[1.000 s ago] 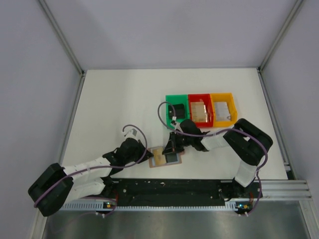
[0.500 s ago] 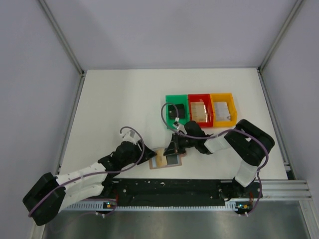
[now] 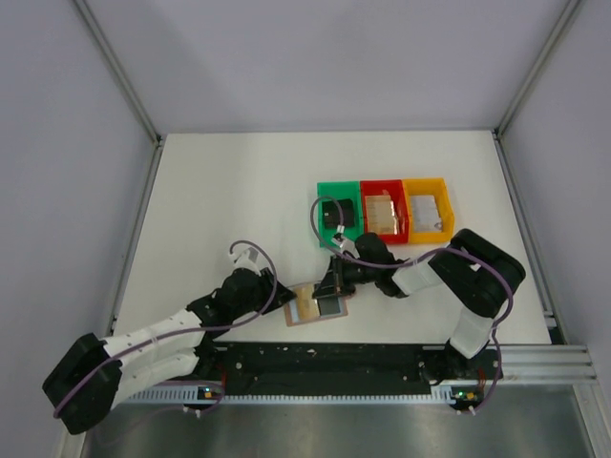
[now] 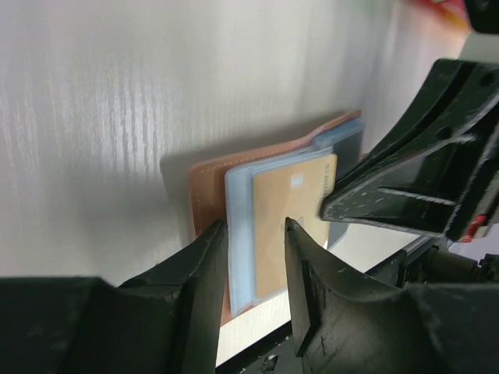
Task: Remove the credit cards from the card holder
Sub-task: Remove the credit card from the card holder.
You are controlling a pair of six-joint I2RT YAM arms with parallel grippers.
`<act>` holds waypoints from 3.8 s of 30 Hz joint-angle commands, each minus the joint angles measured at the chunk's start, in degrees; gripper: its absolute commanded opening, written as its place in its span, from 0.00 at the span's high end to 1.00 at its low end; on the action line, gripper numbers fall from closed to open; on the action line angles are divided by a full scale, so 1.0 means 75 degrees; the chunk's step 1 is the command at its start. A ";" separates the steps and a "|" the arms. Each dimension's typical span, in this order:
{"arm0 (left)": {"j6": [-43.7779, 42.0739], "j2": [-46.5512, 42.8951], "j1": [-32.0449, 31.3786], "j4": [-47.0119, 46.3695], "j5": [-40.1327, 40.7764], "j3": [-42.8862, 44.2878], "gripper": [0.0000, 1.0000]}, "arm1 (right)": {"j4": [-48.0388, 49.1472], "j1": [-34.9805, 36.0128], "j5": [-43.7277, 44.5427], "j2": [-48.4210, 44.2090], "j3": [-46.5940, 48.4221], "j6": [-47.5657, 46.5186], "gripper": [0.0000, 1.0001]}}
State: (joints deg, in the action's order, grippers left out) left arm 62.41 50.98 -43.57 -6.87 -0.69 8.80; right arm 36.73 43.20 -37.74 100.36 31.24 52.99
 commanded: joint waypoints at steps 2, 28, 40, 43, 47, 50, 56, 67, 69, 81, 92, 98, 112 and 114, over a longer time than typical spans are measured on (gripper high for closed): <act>-0.0388 -0.0480 0.0021 0.1322 0.1015 0.0900 0.58 | -0.0899 -0.0030 0.0261 -0.0021 0.0462 -0.0655 1.00; -0.1044 0.2260 0.0149 -0.0748 0.0197 0.1593 0.80 | -0.1722 0.0041 0.0637 -0.0010 0.0756 -0.1171 1.00; -0.0904 0.2496 0.0161 -0.0373 0.0127 0.1534 0.89 | -0.1745 0.0052 0.0660 -0.0033 0.0756 -0.1183 1.00; -0.0915 0.2414 0.0149 -0.0256 0.0139 0.1476 0.91 | -0.1803 0.0052 0.0719 -0.0033 0.0756 -0.1171 1.00; -0.0916 0.2378 0.0161 -0.0056 0.0244 0.1359 0.94 | -0.1874 0.0041 0.0801 -0.0033 0.0756 -0.1148 1.00; -0.0845 0.2378 0.0173 0.0014 0.0314 0.1241 0.95 | -0.1991 0.0041 0.0918 -0.0080 0.0744 -0.1113 1.00; -0.0845 0.2367 0.0220 0.0166 0.0431 0.1171 0.97 | -0.2027 -0.0053 0.1047 -0.0150 0.0616 -0.0972 1.00; -0.0833 0.2425 0.0290 0.0167 0.0420 0.1089 0.98 | -0.1980 -0.0194 0.0848 -0.0349 0.0428 -0.1007 1.00; -0.0833 0.2472 0.0290 0.0132 0.0408 0.1089 0.98 | -0.1956 -0.0205 0.0836 -0.0373 0.0404 -0.0995 1.00; -0.0787 0.2098 0.0290 0.0026 0.0209 0.1101 0.98 | -0.1663 -0.0194 0.0660 -0.0233 0.0440 -0.0890 0.94; -0.0986 0.1416 0.0290 0.0131 0.0268 0.1592 0.86 | -0.1722 -0.0205 0.0660 -0.0115 0.0521 -0.0972 1.00; -0.0974 0.2201 0.0290 -0.0196 0.0127 0.1593 0.87 | -0.1710 -0.0205 0.0637 -0.0127 0.0510 -0.0984 1.00; -0.1103 0.2203 0.0290 -0.0115 -0.0061 0.1745 0.89 | -0.1675 -0.0205 0.0602 -0.0139 0.0498 -0.0984 1.00; -0.1126 0.2167 0.0290 -0.0103 -0.0072 0.1780 0.89 | -0.1675 -0.0205 0.0602 -0.0150 0.0498 -0.0972 1.00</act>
State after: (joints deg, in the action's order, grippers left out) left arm 55.24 68.95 -41.60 -6.76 -1.26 19.86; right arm 23.07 42.22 -33.87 99.48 35.24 46.96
